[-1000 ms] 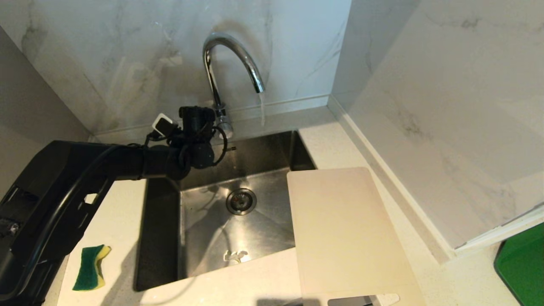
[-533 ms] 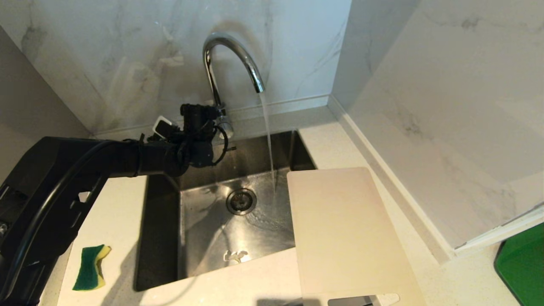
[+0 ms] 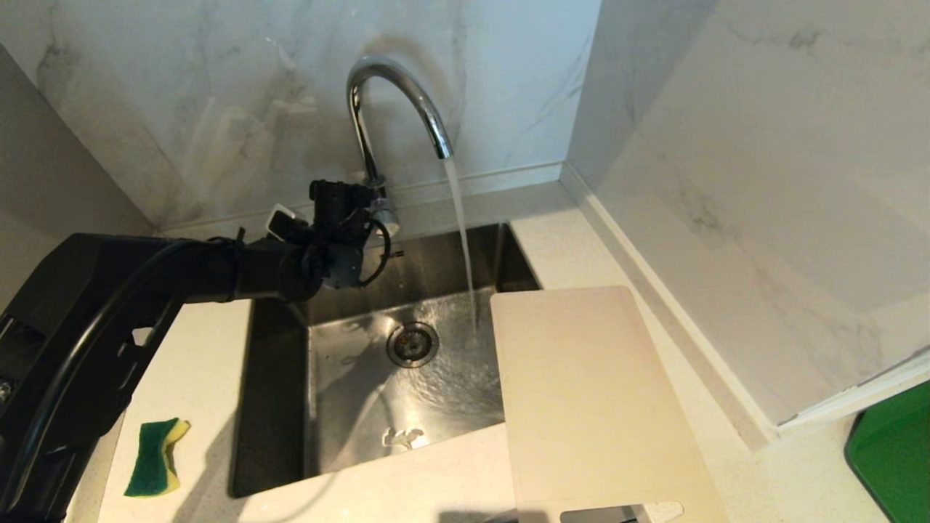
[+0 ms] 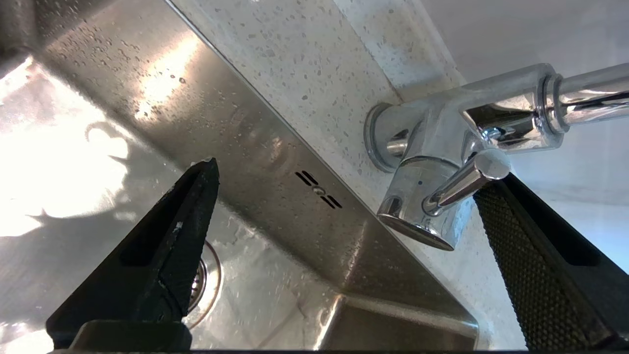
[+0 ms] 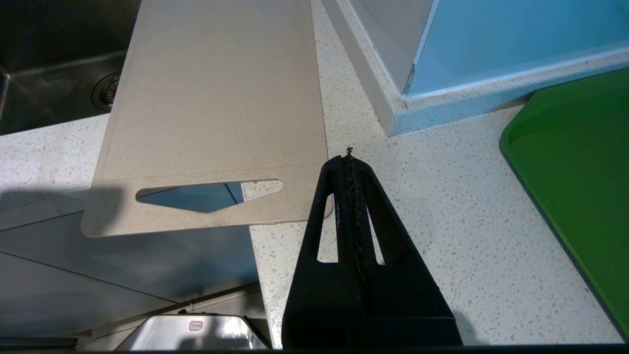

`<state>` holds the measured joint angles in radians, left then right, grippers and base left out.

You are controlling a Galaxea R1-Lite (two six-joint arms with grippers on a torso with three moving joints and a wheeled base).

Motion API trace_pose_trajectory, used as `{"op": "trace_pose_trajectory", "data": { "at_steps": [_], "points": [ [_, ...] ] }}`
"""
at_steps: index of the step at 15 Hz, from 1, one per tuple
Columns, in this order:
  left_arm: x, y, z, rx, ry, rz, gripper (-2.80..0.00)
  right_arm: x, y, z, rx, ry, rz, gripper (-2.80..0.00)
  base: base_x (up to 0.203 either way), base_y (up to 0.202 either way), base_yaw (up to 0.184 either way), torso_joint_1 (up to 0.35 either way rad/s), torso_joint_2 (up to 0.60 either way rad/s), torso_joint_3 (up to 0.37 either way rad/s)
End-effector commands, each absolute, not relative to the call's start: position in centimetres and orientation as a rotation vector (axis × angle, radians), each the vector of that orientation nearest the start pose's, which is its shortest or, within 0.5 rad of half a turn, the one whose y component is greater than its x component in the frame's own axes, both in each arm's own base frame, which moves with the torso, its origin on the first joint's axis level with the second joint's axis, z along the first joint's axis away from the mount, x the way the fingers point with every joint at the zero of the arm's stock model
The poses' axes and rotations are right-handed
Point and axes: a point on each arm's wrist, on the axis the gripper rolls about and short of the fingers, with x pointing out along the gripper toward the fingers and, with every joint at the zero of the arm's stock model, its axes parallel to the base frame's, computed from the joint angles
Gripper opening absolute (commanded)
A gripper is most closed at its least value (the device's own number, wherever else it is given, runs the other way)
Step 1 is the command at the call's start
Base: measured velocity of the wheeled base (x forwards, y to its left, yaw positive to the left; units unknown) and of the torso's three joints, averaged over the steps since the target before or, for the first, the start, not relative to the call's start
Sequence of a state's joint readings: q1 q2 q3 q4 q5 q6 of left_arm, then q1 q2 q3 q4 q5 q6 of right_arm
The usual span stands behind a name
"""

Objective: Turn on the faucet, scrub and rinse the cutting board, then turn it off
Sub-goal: Turn on the tap

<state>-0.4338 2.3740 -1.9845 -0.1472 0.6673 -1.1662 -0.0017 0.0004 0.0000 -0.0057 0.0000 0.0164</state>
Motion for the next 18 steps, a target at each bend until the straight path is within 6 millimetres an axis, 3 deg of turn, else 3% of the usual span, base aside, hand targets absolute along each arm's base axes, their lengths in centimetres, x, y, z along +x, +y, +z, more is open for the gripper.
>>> {"op": "trace_pose_trajectory", "data": {
  "at_steps": [1,11,18],
  "points": [
    [46.1,-19.8,18.7,-1.036,0.048,0.319,0.00,-2.3,0.0,7.6,0.017,-0.005,-0.001,-2.80,0.000,0.000,0.000,0.000,0.00,0.000],
    [45.4,-20.1,18.7,-1.052,0.132,0.290,0.00,-2.3,0.0,7.6,0.017,-0.005,-0.001,-2.80,0.000,0.000,0.000,0.000,0.00,0.000],
    [44.4,-20.1,20.6,-1.074,0.125,0.247,0.00,-2.3,0.0,7.6,0.017,-0.005,-0.001,-2.80,0.000,0.000,0.000,0.000,0.00,0.000]
  ]
}}
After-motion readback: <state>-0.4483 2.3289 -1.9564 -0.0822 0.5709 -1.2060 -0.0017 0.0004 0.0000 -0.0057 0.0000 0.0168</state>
